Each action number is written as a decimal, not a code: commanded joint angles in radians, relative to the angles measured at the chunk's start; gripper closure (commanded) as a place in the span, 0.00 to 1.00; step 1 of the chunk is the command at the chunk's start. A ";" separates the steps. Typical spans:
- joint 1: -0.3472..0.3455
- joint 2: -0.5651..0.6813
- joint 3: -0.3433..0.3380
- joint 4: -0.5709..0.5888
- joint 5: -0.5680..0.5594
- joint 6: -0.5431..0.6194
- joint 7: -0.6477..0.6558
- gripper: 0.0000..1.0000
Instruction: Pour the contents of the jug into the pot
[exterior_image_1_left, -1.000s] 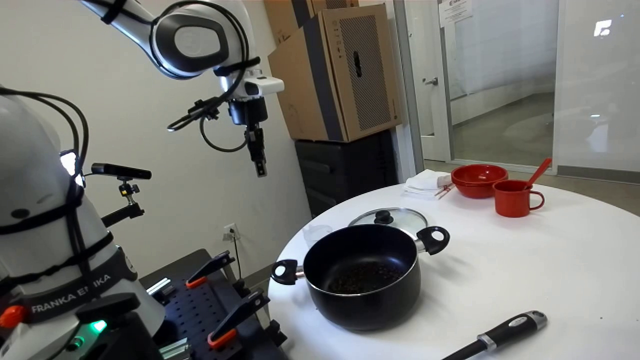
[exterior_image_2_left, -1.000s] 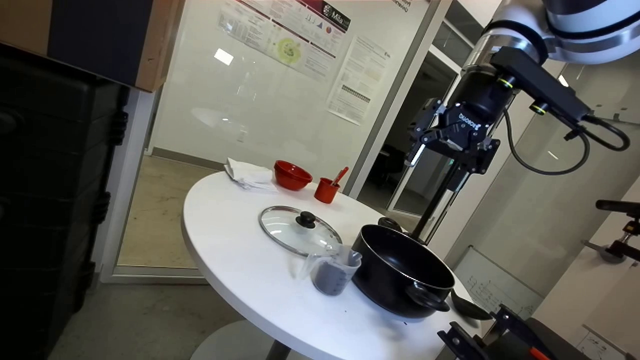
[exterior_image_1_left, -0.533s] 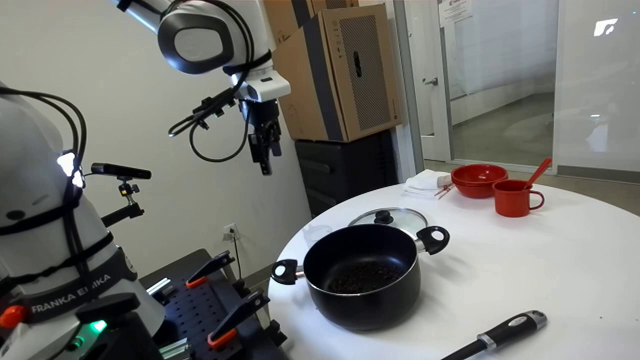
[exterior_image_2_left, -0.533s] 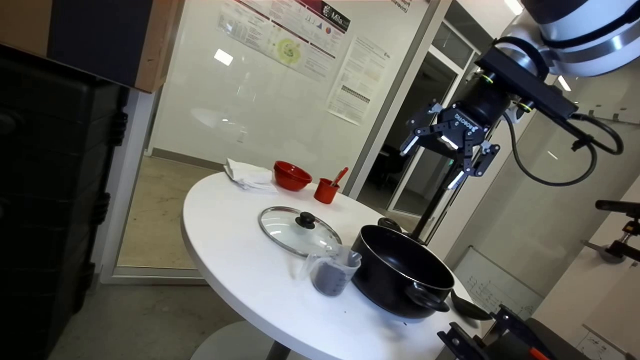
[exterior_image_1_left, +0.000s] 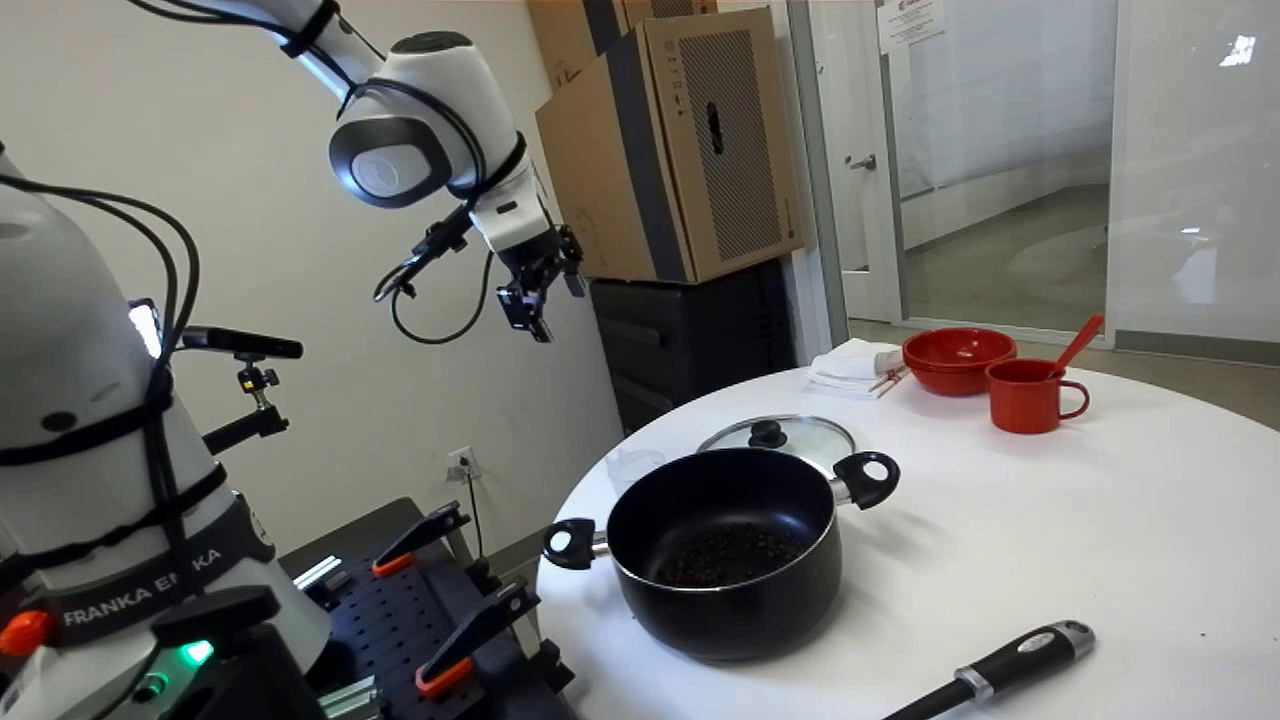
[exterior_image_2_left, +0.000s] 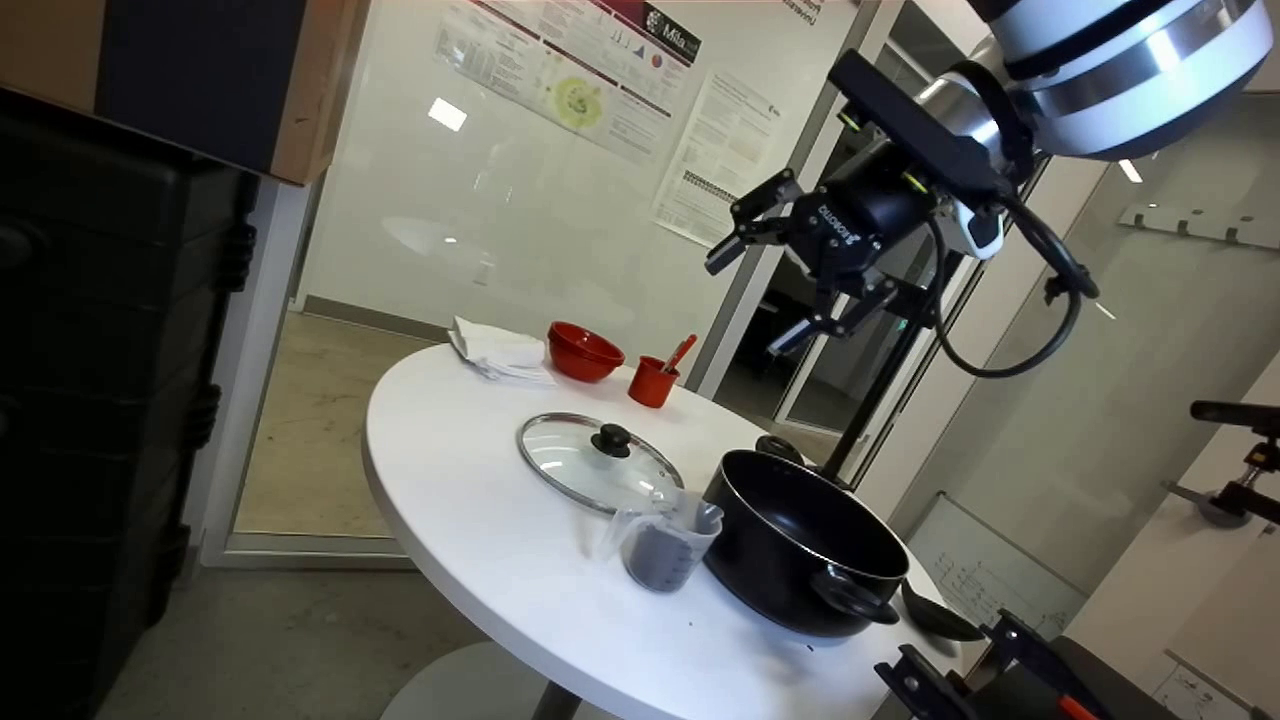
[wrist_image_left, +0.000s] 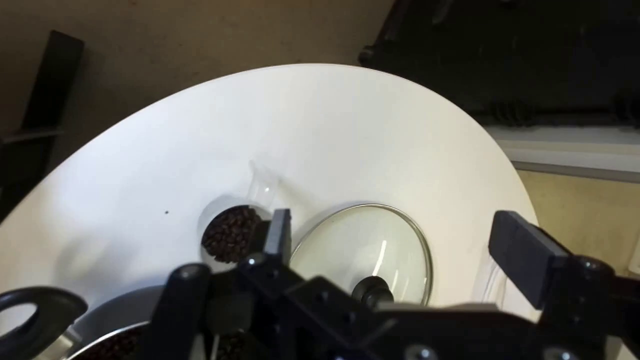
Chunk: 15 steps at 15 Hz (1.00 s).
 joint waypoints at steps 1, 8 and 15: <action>0.084 0.145 0.090 0.088 0.176 0.273 0.090 0.00; 0.052 0.182 0.091 0.073 0.130 0.289 0.119 0.00; -0.015 0.269 0.000 0.068 0.114 0.239 0.131 0.00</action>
